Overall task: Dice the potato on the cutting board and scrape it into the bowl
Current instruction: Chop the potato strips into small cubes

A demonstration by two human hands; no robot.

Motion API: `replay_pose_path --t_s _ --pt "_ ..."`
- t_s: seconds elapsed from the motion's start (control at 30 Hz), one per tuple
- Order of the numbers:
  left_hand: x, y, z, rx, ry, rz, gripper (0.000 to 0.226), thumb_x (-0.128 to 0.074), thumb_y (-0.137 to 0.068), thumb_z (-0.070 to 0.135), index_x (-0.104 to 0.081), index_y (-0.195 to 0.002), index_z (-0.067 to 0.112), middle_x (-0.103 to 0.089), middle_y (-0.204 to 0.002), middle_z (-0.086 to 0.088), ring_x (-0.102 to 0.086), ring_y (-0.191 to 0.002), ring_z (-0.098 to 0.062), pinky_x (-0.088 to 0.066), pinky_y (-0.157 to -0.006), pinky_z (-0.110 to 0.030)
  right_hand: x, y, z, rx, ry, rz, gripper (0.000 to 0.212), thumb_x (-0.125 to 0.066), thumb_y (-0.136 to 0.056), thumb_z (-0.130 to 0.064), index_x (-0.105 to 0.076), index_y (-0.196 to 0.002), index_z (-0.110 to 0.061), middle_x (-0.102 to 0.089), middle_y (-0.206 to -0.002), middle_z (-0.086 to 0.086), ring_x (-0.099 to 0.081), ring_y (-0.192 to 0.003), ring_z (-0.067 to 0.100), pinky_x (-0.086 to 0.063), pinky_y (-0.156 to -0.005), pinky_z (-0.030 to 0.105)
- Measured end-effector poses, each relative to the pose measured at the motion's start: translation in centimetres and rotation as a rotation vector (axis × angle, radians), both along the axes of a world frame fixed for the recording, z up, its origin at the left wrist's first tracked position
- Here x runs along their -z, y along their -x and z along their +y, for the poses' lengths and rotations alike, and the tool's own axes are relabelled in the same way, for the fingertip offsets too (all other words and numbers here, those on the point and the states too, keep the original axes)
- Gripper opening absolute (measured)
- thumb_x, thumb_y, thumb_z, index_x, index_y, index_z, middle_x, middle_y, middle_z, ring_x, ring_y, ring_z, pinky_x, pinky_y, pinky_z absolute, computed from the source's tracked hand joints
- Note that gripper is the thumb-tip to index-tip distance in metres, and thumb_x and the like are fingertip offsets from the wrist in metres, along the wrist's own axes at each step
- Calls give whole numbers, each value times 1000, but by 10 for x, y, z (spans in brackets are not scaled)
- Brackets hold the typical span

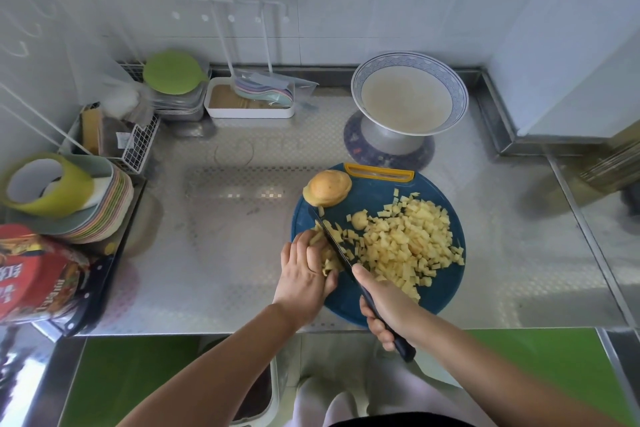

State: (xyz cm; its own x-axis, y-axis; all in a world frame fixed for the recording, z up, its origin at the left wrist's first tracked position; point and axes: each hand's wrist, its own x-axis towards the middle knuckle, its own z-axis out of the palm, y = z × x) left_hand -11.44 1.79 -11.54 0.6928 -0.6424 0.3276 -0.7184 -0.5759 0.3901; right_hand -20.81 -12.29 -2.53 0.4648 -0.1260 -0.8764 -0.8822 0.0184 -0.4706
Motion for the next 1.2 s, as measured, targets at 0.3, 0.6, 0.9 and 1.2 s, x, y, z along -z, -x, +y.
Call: replay_pose_path --t_s 0.3,0.6,0.9,1.2 --pt "-7 1 0 -30 25 87 62 -29 -96 58 -40 -124 4 -38 -128 -12 -38 -120 -27 -27 -106 -39 27 -3 31 49 212 -212 63 -32 -97 -65 -37 -60 -15 -27 -51 1 -27 -33 13 -22 -40 28" --pt "-14 2 4 -26 41 221 61 -40 -91 56 -42 -127 8 -41 -130 -11 -39 -123 -25 -24 -108 -32 21 9 13 106 76 -254 64 -36 -95 -67 -41 -63 -12 -35 -42 1 -33 -33 17 -29 -37 24" --pt "-19 0 17 51 98 377 75 -42 -90 59 -23 -146 13 -23 -145 -3 -31 -135 -24 -33 -112 -44 9 19 10 188 -18 -253 64 -36 -94 -70 -41 -64 -13 -34 -47 4 -31 -36 19 -27 -41 25" --pt "-26 6 8 156 2 4 50 -66 -77 47 -55 -119 22 -39 -137 -11 -31 -134 -35 -12 -116 -55 1 32 19 248 -52 -253 64 -36 -92 -71 -41 -66 -13 -36 -47 4 -33 -34 18 -29 -40 24"
